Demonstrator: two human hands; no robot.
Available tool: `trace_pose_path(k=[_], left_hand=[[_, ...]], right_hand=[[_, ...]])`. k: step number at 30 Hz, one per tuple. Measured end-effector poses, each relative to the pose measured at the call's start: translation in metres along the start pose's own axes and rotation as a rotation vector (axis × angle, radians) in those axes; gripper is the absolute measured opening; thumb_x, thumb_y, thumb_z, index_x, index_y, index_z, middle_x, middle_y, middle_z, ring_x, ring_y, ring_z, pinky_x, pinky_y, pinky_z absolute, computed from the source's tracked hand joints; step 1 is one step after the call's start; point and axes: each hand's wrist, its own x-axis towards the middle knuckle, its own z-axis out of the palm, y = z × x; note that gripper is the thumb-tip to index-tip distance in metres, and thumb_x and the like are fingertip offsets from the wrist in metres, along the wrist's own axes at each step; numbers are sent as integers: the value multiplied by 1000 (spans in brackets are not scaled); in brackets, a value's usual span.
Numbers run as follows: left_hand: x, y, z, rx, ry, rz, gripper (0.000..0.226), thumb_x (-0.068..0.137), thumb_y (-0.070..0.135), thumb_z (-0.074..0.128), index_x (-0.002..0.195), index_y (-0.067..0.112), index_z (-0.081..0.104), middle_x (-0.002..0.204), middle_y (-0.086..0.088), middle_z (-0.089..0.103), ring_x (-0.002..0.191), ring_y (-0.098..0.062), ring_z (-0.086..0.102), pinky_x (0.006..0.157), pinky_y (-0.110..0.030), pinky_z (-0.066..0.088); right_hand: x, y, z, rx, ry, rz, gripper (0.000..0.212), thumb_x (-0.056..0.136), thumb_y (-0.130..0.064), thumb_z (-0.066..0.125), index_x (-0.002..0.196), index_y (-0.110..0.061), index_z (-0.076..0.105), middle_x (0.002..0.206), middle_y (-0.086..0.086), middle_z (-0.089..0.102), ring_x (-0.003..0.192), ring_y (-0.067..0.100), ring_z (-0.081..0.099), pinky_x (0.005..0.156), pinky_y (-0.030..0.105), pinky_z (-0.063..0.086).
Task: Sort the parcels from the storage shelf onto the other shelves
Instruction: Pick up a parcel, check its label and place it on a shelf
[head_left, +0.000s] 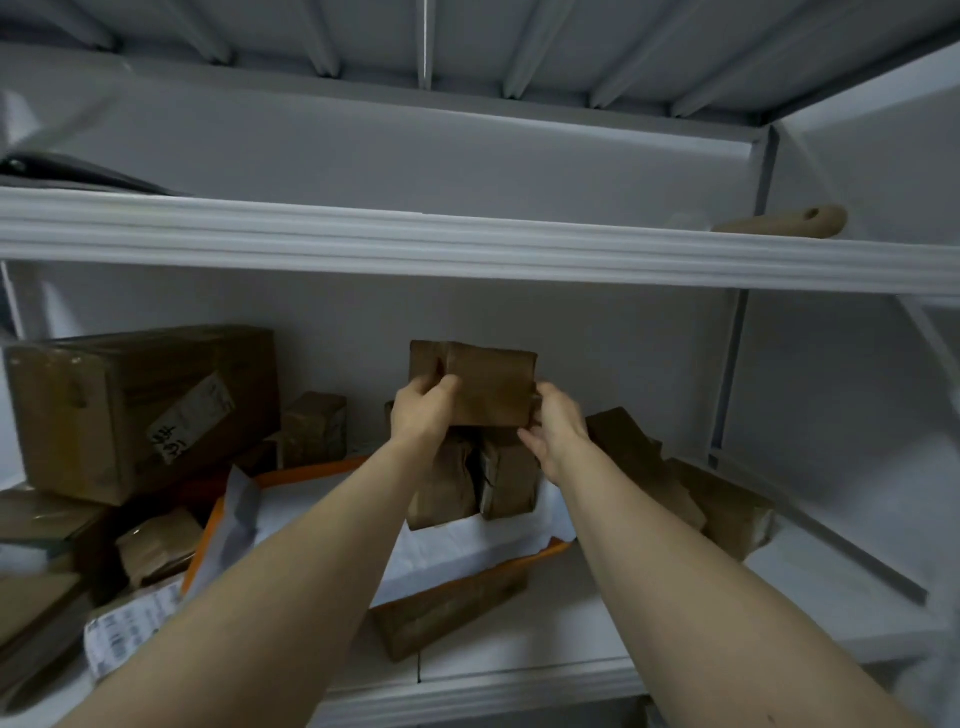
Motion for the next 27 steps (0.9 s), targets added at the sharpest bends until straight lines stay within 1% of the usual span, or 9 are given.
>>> trace_pose_path(k=[2, 7, 9, 13, 18, 21, 23, 25, 27], left_hand=[[5, -2, -1, 7, 31, -11, 35, 93, 32, 50, 118, 9, 59, 100, -4, 63, 100, -26, 59, 98, -44, 48], [10, -3, 0, -32, 91, -106, 60, 92, 58, 33, 122, 11, 55, 118, -8, 61, 107, -30, 57, 102, -47, 43], [10, -4, 2, 2, 48, -114, 66, 85, 65, 46, 128, 16, 53, 121, -6, 59, 110, -30, 56, 102, -46, 43], [3, -2, 6, 23, 49, -49, 50, 90, 45, 52, 130, 16, 52, 124, -6, 58, 113, -29, 55, 101, -44, 44], [-30, 10, 17, -40, 58, -23, 35, 91, 49, 44, 92, 17, 60, 102, -11, 63, 92, -27, 58, 90, -41, 46], [-66, 10, 33, -20, 38, -56, 64, 76, 69, 58, 103, 13, 65, 100, -5, 65, 95, -24, 59, 94, -43, 48], [-91, 11, 47, -20, 6, -113, 73, 68, 69, 68, 108, 8, 63, 100, -6, 65, 94, -25, 60, 95, -46, 49], [-116, 16, 64, -76, -77, -232, 92, 62, 65, 74, 126, 3, 50, 115, -12, 61, 101, -30, 59, 94, -47, 49], [-140, 18, 83, -150, -207, -347, 118, 44, 68, 80, 137, 7, 40, 125, -16, 58, 102, -35, 63, 88, -50, 54]], right_hand=[[3, 3, 3, -30, 10, 13, 53, 96, -41, 49, 144, -19, 42, 141, 8, 49, 125, 25, 49, 99, 34, 44], [8, 6, 5, -119, 81, 55, 80, 83, -62, 57, 145, -15, 38, 138, 9, 50, 119, 30, 51, 100, 44, 47], [8, 5, 7, -144, 76, 50, 69, 88, -54, 58, 141, -13, 42, 136, 9, 50, 118, 29, 51, 96, 43, 49], [0, 2, 3, -138, 125, 5, 56, 92, -41, 56, 139, -14, 43, 136, 10, 49, 119, 30, 50, 86, 40, 52], [-26, -2, -28, 56, 159, 18, 91, 78, -62, 66, 150, -24, 27, 151, 7, 35, 132, 36, 40, 100, 55, 44], [-50, -2, -55, 156, 209, 26, 102, 56, -62, 75, 141, -18, 40, 139, 10, 50, 121, 36, 52, 99, 55, 45], [-67, -7, -81, 183, 227, 23, 86, 54, -53, 75, 126, -15, 49, 125, 11, 57, 110, 35, 58, 94, 54, 50], [-87, -12, -107, 200, 224, 22, 74, 48, -53, 73, 111, -19, 53, 119, 8, 60, 105, 33, 60, 93, 53, 50], [-106, -15, -135, 207, 252, 11, 80, 37, -56, 71, 108, -21, 57, 116, 7, 63, 102, 33, 62, 92, 53, 51]])
